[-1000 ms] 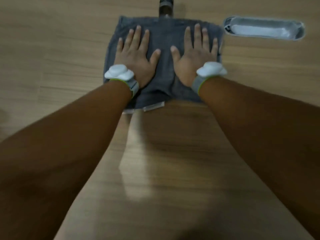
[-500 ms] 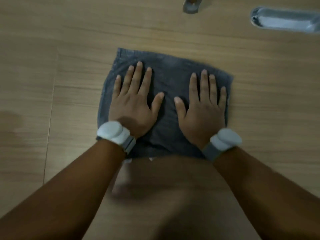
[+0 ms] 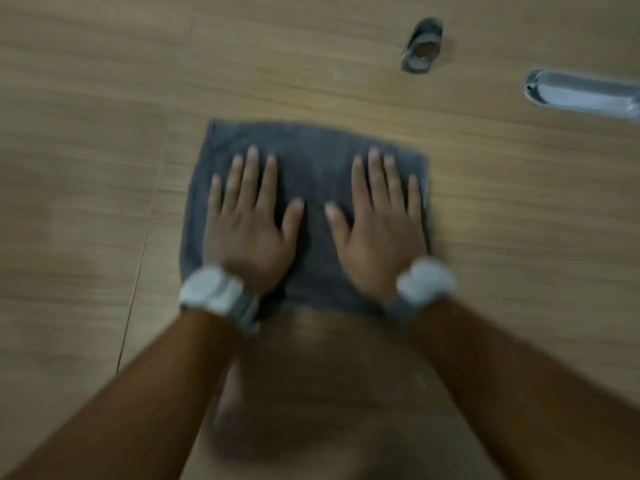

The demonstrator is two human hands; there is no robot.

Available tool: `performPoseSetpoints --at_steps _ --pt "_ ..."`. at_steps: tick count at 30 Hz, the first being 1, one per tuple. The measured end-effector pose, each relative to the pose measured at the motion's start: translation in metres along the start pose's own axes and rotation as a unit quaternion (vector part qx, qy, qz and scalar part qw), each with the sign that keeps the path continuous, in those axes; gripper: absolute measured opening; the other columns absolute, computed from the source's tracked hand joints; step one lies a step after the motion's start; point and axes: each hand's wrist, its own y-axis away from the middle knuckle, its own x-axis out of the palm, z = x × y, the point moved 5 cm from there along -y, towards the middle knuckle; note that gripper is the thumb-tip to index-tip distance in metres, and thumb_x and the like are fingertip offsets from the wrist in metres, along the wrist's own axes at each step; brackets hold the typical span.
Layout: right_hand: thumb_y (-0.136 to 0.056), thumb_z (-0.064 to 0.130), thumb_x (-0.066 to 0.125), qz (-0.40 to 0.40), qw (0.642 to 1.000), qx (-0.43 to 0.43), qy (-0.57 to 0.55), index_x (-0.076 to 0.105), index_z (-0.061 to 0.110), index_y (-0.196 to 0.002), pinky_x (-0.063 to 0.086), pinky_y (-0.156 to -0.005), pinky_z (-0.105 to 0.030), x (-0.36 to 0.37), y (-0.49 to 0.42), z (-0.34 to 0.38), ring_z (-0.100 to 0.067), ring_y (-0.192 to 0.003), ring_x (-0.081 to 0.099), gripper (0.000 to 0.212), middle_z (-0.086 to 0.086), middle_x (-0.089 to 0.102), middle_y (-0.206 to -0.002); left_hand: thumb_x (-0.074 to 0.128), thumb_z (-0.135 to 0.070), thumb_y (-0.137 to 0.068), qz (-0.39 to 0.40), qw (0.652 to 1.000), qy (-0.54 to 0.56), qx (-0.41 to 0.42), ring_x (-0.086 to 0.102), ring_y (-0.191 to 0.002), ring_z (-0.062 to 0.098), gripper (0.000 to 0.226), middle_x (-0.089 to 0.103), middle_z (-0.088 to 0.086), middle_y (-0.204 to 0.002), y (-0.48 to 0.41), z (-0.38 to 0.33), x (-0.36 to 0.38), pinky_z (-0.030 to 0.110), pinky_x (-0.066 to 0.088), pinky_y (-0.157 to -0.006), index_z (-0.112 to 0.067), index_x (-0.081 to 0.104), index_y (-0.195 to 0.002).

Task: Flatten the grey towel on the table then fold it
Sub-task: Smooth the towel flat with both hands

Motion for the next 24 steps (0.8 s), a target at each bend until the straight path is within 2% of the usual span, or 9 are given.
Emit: performPoseSetpoints --at_steps 3,5,9,12,15,19,21,24 --pt "-0.104 0.058 0.034 0.006 1.000 -0.018 0.004 0.026 0.011 -0.160 0.016 -0.123 -0.059 0.003 0.080 0.013 -0.031 -0.156 0.017 0.074 -0.014 0.022 -0.168 0.019 -0.061 -0.103 0.034 0.999 -0.021 0.020 0.009 -0.155 0.026 0.074 0.011 0.009 -0.168 0.066 0.007 0.006 0.048 0.005 -0.126 -0.016 0.016 -0.161" --pt "-0.103 0.060 0.033 0.017 1.000 -0.011 0.001 0.027 0.012 -0.160 0.016 -0.122 -0.060 0.006 0.082 0.013 -0.031 -0.156 0.016 0.074 -0.013 0.022 -0.168 0.018 -0.063 -0.102 0.052 0.997 -0.032 0.045 0.005 -0.156 0.023 0.075 0.008 0.007 -0.168 0.066 0.013 0.008 0.048 0.004 -0.126 -0.018 0.013 -0.161" --pt "-0.102 0.062 0.024 0.026 1.000 -0.004 -0.004 0.026 0.014 -0.160 0.009 -0.124 -0.058 0.006 -0.007 0.024 -0.031 -0.156 0.014 0.076 -0.012 0.019 -0.169 0.019 -0.064 -0.100 0.034 0.996 -0.019 0.076 0.006 -0.155 0.025 0.077 0.009 0.010 -0.168 -0.020 0.029 -0.003 0.049 0.003 -0.125 -0.017 0.014 -0.161" --pt "-0.099 0.066 0.016 0.058 0.998 0.008 -0.034 0.014 0.019 -0.162 -0.002 -0.126 -0.053 0.009 -0.096 0.025 -0.026 -0.158 0.003 0.079 -0.006 0.007 -0.171 0.014 -0.070 -0.096 0.040 0.998 -0.018 0.034 0.000 -0.156 0.024 0.082 0.001 0.006 -0.169 -0.103 0.047 -0.009 0.045 -0.004 -0.125 -0.020 0.006 -0.161" --pt "-0.098 0.067 0.013 0.077 0.996 0.026 -0.027 0.007 0.022 -0.163 -0.006 -0.125 -0.051 0.016 -0.135 0.023 -0.024 -0.158 -0.003 0.079 -0.003 0.001 -0.172 0.009 -0.072 -0.094 0.042 0.999 -0.020 0.009 -0.002 -0.156 0.021 0.084 -0.001 0.003 -0.170 -0.137 0.048 -0.010 0.044 -0.004 -0.125 -0.022 0.005 -0.162" --pt "-0.101 0.062 0.017 0.045 0.998 -0.022 -0.032 0.014 0.016 -0.162 0.000 -0.126 -0.052 0.007 -0.075 0.034 -0.026 -0.158 0.006 0.076 -0.008 0.010 -0.171 0.009 -0.064 -0.098 0.032 0.999 -0.004 -0.023 -0.001 -0.156 0.022 0.079 0.001 0.007 -0.169 -0.079 0.037 -0.009 0.046 -0.002 -0.125 -0.017 0.008 -0.161" --pt "-0.103 0.058 0.023 0.033 0.998 -0.047 -0.026 0.020 0.015 -0.162 0.007 -0.126 -0.054 0.000 -0.014 0.032 -0.027 -0.157 0.013 0.073 -0.010 0.017 -0.169 0.017 -0.058 -0.101 0.015 1.000 0.007 -0.022 0.004 -0.156 0.026 0.074 0.008 0.010 -0.168 -0.016 0.022 -0.007 0.049 0.002 -0.125 -0.013 0.015 -0.161" --pt "-0.105 0.057 0.030 0.049 0.996 -0.073 -0.031 0.023 0.016 -0.161 0.014 -0.124 -0.056 0.001 0.093 0.021 -0.027 -0.157 0.013 0.071 -0.010 0.019 -0.169 0.020 -0.057 -0.102 0.036 0.999 -0.018 -0.019 0.008 -0.155 0.026 0.073 0.010 0.010 -0.167 0.093 0.009 0.009 0.051 0.009 -0.124 -0.012 0.019 -0.160"
